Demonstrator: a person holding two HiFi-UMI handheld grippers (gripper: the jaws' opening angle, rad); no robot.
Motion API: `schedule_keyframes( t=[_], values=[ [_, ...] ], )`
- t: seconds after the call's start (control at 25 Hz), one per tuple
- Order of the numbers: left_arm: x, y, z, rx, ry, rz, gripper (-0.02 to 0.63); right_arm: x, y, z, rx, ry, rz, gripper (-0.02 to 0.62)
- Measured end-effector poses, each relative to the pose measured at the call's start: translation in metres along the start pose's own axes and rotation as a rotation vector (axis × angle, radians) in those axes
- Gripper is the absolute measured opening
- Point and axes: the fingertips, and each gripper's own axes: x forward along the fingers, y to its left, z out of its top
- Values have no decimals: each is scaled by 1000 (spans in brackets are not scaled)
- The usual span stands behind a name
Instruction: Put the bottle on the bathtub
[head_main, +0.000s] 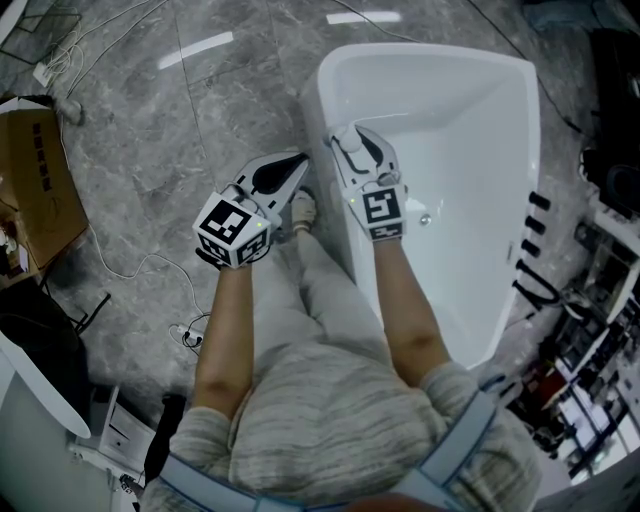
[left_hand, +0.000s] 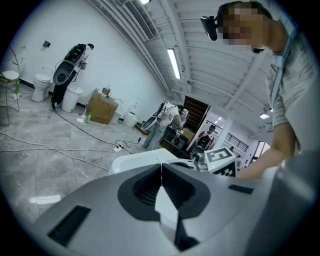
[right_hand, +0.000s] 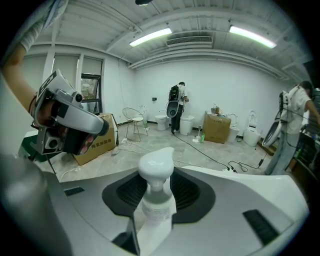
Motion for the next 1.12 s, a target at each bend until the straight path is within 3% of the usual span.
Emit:
schedule_keyframes(
  t=[0.48,0.6,1.12],
  values=[
    [1,1,1,0,3,-2,3,0,0,0,-64,27,-17,118],
    [2,0,1,-1,2,-1,3,1,1,1,-70,35,-8,157],
    [4,1,0,-4,5,-3,3,-6,-9,0,-109,53,-36,158]
  ],
)
